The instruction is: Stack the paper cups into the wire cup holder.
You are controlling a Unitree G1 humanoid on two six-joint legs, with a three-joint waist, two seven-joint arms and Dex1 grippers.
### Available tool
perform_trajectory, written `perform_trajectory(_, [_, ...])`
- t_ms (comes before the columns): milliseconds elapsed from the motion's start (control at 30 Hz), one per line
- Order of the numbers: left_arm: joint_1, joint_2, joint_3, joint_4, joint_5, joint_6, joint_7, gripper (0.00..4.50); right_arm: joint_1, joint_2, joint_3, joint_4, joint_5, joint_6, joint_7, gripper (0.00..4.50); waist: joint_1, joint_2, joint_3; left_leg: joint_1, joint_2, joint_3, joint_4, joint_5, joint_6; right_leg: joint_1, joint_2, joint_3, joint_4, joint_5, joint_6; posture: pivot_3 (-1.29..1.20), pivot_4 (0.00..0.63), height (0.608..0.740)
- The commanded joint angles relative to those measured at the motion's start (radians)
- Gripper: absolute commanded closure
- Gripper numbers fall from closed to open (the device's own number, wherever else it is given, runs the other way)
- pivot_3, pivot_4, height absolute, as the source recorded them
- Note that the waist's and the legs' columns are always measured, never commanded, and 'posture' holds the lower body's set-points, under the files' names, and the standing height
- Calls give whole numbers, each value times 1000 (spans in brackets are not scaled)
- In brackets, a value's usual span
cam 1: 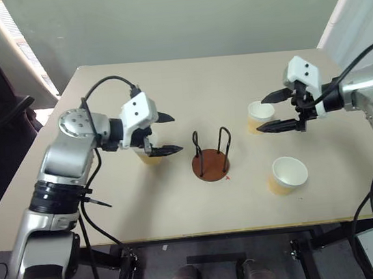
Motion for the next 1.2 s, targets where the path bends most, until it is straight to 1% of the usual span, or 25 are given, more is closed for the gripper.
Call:
perform_trajectory(33, [-49, 37, 46, 19, 3, -19, 4, 17, -101, 40, 50, 178, -132, -133, 17, 0, 0, 0, 0, 0, 0, 0, 0, 0, 0, -1, 0, 0, 0, 0, 0, 0, 150, 740])
perform_trajectory(167, [-50, 43, 46, 15, -3, -17, 9, 17, -165, 92, 81, 354, -224, -240, 28, 0, 4, 0, 0, -2, 0, -1, 0, 0, 0, -2, 0, 0, 0, 0, -2, 0, 150, 740])
perform_trajectory(200, [-47, 43, 46, 6, -4, -13, 11, 17, -186, 113, 91, 412, -251, -270, 23, 0, 2, 0, 0, -4, 0, -1, 0, 4, -8, -3, 0, -1, -1, 0, -2, 0, 150, 740])
perform_trajectory(333, [-38, 39, 45, -15, -7, -5, 20, 17, -234, 172, 119, 592, -348, -385, 22, 0, -1, 0, 0, -5, 0, -1, -1, 4, -10, -5, 0, -1, -1, 0, -2, 0, 150, 740])
perform_trajectory(433, [-32, 38, 46, -22, -6, -3, 24, 0, -255, 203, 115, 679, -395, -445, 8, 603, 1, 0, 0, -5, 0, -2, -3, 4, -11, -6, 0, -1, 0, 0, -2, 0, 150, 740])
perform_trajectory(533, [-29, 37, 45, -24, -4, -3, 28, 0, -263, 230, 112, 736, -432, -489, -4, 1618, 0, 0, 0, -6, 0, -2, -3, 4, -12, -7, 0, -1, 0, 0, -2, 0, 150, 740])
perform_trajectory(567, [-29, 36, 44, -24, -4, -4, 29, 0, -264, 237, 109, 747, -440, -500, -6, 2027, 0, 0, 0, -6, 0, -2, -3, 4, -12, -7, 0, -1, 0, 0, -2, 0, 150, 740])
perform_trajectory(700, [-25, 39, 43, -20, -3, -10, 30, 0, -261, 246, 95, 743, -455, -523, 1, 3514, 0, 0, 0, -6, 0, -2, -3, 3, -13, -7, 0, -1, 0, 0, -2, 0, 150, 740])
perform_trajectory(733, [-25, 40, 43, -19, -3, -11, 29, 0, -257, 243, 91, 728, -453, -525, 8, 3778, 0, 0, 0, -6, 0, -2, -3, 3, -13, -7, 0, -1, 0, 0, -2, 0, 150, 740])
perform_trajectory(767, [-25, 42, 43, -17, -3, -13, 27, 0, -254, 238, 86, 711, -451, -526, 17, 4218, 1, 0, 0, -6, 0, -2, -3, 3, -13, -7, 0, -1, 0, 0, -2, 0, 150, 740])
perform_trajectory(800, [-24, 44, 44, -14, -2, -15, 26, 0, -249, 230, 82, 688, -448, -526, 28, 4474, 1, 0, 0, -6, 0, -2, -3, 3, -13, -7, 0, -1, 0, 0, -2, 0, 150, 740])
perform_trajectory(900, [-22, 50, 46, -11, -2, -20, 20, 0, -233, 190, 64, 583, -433, -515, 78, 4474, 1, 0, 0, -6, 0, -2, -3, 2, -14, -7, 0, -1, 0, 0, -2, 0, 150, 740])
perform_trajectory(1033, [-21, 55, 54, -17, -22, -11, 4, 0, -206, 126, 14, 348, -369, -414, 188, 4474, 1, 0, 0, -6, 0, -2, -3, 2, -14, -7, 0, -2, 0, 0, -3, 0, 150, 740])
perform_trajectory(1100, [-15, 59, 55, -27, -35, -3, -14, 0, -205, 92, -24, 144, -287, -277, 273, 4474, 0, 0, 0, -6, 0, -2, -3, 2, -15, -7, 0, -2, 0, 0, -3, 0, 150, 740])
perform_trajectory(1200, [-8, 62, 51, -36, -45, 0, -31, 0, -218, 65, -58, -98, -186, -102, 346, 4474, -3, 0, 0, -6, 0, -2, -4, 3, -15, -7, 1, -2, -1, -1, -4, 0, 150, 740])
